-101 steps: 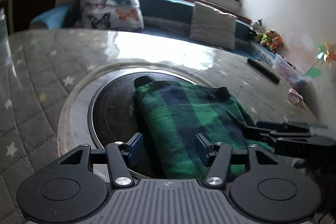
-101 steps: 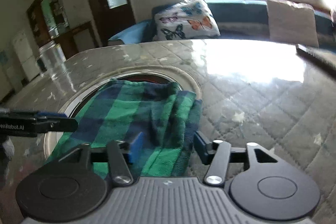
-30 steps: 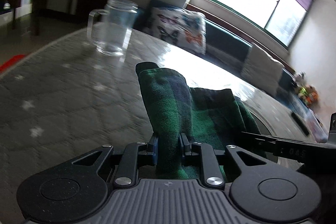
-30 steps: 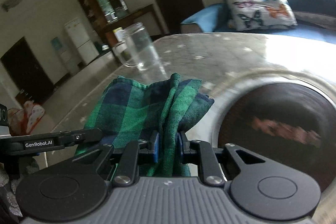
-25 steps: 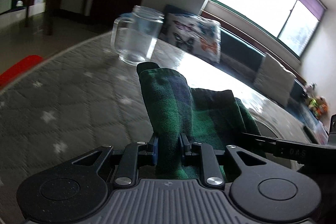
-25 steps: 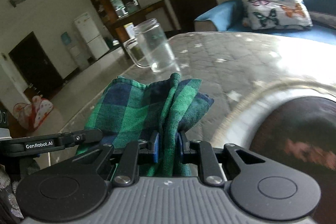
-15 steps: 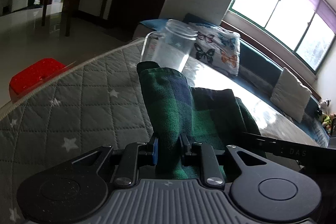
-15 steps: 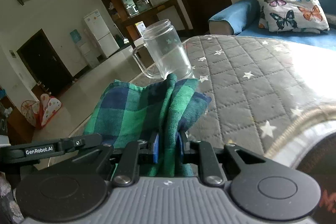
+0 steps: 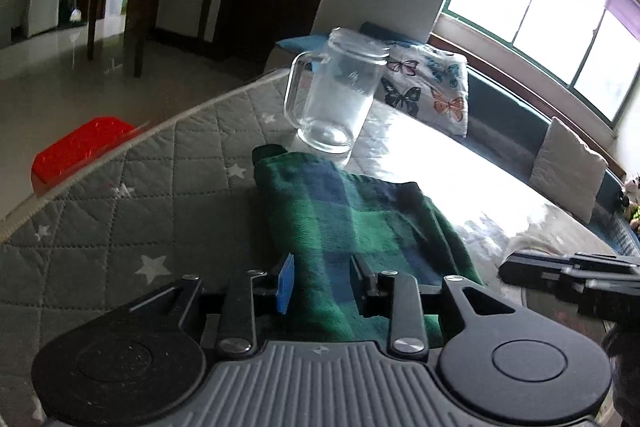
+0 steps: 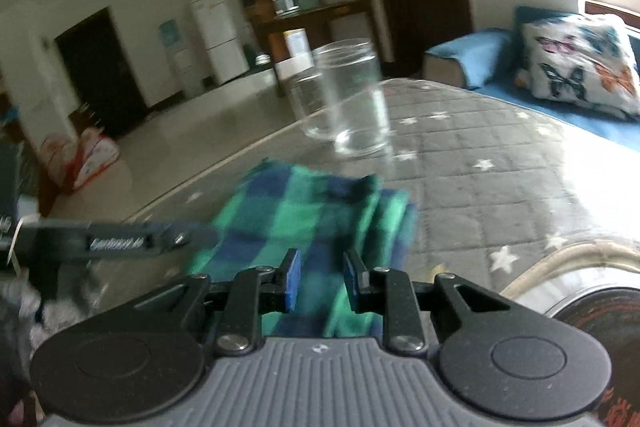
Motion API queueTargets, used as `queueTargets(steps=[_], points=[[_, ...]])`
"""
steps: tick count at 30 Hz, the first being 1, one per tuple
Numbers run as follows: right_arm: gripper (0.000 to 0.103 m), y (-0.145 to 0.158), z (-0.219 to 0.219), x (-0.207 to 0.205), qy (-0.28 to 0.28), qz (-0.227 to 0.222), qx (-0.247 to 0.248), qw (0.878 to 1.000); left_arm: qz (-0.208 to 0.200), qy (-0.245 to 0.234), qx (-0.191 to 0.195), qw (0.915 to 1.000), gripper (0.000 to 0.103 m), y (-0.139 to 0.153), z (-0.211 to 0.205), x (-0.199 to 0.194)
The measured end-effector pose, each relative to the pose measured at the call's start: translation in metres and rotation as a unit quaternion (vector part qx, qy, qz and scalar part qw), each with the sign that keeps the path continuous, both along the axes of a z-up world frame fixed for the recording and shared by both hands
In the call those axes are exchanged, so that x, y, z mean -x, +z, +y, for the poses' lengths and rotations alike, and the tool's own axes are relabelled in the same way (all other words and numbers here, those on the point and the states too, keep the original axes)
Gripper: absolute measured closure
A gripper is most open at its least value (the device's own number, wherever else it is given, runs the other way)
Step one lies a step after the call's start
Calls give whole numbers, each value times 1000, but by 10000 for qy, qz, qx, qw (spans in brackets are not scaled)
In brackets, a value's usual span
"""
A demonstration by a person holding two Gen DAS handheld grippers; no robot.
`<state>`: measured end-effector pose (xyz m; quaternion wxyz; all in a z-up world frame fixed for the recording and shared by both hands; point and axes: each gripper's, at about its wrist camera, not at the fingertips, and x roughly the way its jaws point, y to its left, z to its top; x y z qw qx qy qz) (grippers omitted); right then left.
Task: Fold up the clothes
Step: 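Carry the folded shirt with both grippers toward the glass mug, then lower the folded shirt onto the table and open both grippers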
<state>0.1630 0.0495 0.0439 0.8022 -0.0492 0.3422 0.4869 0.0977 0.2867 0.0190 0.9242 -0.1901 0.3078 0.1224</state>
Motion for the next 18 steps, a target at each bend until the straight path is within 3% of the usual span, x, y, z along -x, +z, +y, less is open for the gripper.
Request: queueTargets(steps=[4,9,13,18], points=[[80,-4,4,24,242,-76,186,9995,-5,-214,-132,9997,64,2,-14,12],[83,-22,0,27,107,77,425,9990,146,-405,-358,9984,64,-10,-27,21],[86,-29,1,27,71,144,543,9984,236,-347,-274,9987,65,-16,-20,19],[85,-21,5,30,71,-34,569,9983,-30,-278,-332,9991,71,-1,-10,6]])
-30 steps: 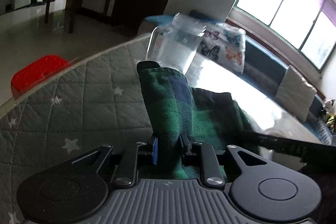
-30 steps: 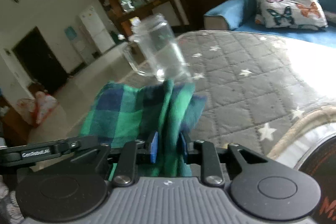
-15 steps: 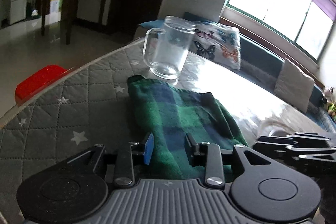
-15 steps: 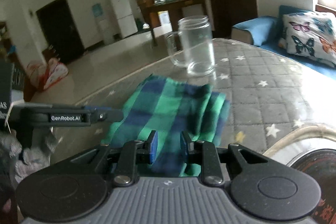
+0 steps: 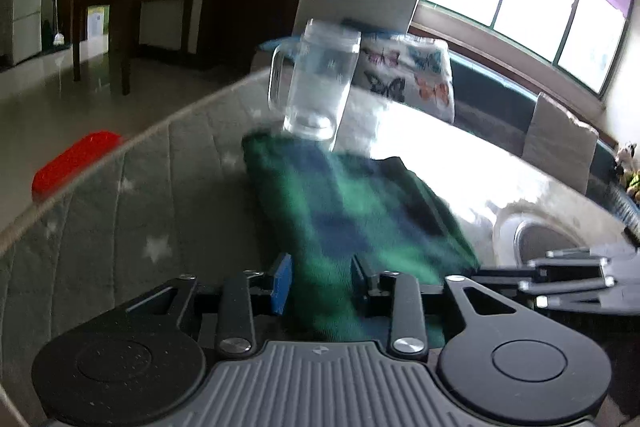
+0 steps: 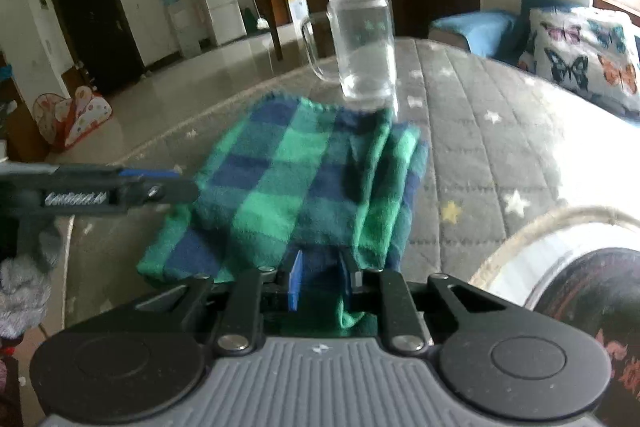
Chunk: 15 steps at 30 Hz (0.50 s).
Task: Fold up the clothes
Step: 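Lower the folded shirt onto the table and open both grippers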
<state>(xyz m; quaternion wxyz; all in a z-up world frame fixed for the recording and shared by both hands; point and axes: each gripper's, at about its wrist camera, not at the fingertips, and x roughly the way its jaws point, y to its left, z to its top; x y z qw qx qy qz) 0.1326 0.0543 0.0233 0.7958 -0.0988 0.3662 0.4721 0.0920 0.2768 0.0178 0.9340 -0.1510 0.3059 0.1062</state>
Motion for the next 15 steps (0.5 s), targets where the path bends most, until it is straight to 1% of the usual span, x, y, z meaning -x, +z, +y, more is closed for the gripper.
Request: queueTargets(steps=[1,2,6,11,15], points=[[85,1,1,0,6,-9,-15,10000,-49,2,-11,10000,72,2,3,-5],[85,2,1,0,12,-14,-24,10000,-69,4,6,10000,77,3,6,-11],[86,-9,4,-3,39,-17,104,9999,-141,14,69,9999,83,3,19,-36],[86,-12,6,-7,28,19,118,9999,1,97,25,10000,90,-10,33,-61],[86,-15,6,-10,49,24,132,9999,125,146,-93,9998,92,-19,38,-75]])
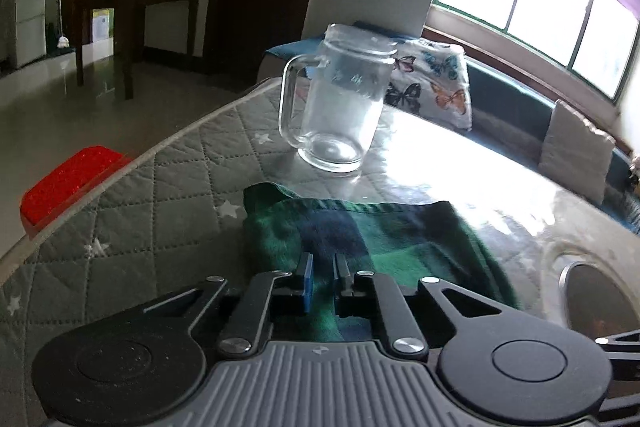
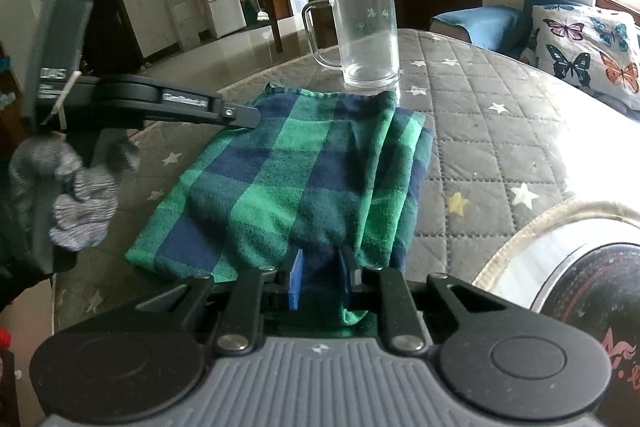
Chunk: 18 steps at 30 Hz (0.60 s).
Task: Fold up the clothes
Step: 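Lower the folded shirt onto the table and open both grippers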
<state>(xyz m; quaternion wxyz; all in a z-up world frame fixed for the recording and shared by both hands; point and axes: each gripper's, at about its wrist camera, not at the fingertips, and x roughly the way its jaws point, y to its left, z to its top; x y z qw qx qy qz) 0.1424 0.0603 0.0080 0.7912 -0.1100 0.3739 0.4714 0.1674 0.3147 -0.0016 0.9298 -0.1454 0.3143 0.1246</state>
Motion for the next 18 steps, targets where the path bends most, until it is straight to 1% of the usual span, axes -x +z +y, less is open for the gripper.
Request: queueTargets(steps=[3,7,10,15,18], points=[[87,-1,-1,-2,-9,28,-24,10000,76,36,-115,9999,92,-3,-1,-9],[87,-3,-3,-2,-23,36,-75,10000,6,-171,-215,9996,92,6,-18,-16],[87,-3,-3,-1,-15,17,-97,10000,0,-500,-168,9986,92,7,-34,-27],[87,-4,-5,-1,1,8,-153,9999,205,-938,-70,9954,92,0,-58,-55],[87,-5,-6,-1,11,-6,-183,9998,329,-1087,-88,9935,92,-4,-66,-68]])
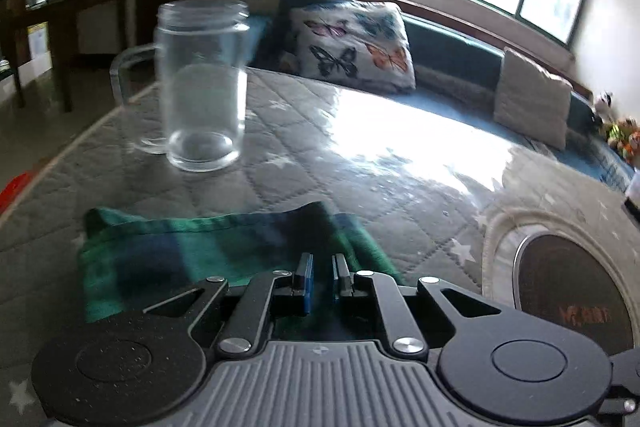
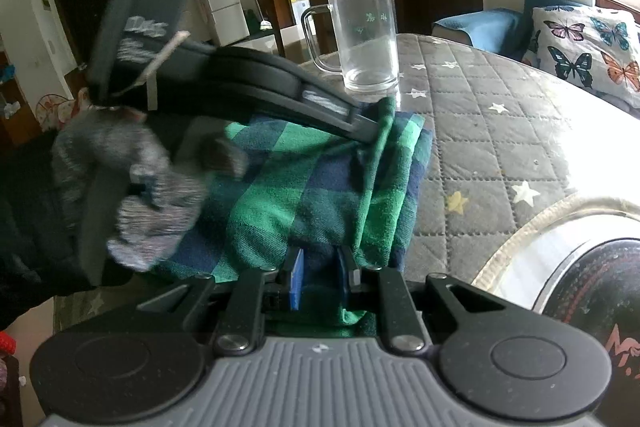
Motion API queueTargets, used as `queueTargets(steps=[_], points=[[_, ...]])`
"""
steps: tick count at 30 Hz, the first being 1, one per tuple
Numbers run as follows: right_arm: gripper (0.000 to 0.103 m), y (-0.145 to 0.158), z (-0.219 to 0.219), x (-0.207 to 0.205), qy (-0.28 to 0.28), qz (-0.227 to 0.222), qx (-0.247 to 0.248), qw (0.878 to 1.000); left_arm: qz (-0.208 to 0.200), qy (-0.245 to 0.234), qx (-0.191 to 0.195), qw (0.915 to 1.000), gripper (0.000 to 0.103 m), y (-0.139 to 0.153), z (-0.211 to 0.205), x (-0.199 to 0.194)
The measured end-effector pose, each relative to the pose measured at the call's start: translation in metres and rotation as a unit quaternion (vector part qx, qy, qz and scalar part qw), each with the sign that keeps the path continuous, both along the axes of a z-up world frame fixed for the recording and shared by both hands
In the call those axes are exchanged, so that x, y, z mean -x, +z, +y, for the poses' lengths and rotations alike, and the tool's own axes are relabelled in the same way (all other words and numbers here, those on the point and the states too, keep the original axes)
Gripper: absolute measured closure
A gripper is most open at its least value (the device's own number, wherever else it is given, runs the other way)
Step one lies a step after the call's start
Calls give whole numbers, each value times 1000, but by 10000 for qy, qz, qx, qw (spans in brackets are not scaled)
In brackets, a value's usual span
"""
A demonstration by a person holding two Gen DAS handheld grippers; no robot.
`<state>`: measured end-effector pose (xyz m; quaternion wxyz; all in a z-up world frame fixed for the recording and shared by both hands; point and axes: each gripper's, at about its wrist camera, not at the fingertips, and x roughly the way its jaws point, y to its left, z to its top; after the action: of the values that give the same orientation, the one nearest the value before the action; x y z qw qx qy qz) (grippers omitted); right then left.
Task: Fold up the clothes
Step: 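Lower the folded shirt onto the table and open both grippers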
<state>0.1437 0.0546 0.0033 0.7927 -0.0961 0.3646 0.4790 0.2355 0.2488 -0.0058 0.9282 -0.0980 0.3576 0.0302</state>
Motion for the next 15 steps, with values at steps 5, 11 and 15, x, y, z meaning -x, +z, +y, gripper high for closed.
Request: queueTargets(steps=[5,11,15], points=[[87,-2,-1,1,14,-65,-41,10000,164,-106,-168,9997,92,-5,-12,-15],[87,-3,-4,2,7,-87,-125,9999,130,-31,-212,9997,91,0,-15,-14],[82,1,-8,5,-42,-45,-214,9998,-11,59,-360,9993,89,15,-18,4]])
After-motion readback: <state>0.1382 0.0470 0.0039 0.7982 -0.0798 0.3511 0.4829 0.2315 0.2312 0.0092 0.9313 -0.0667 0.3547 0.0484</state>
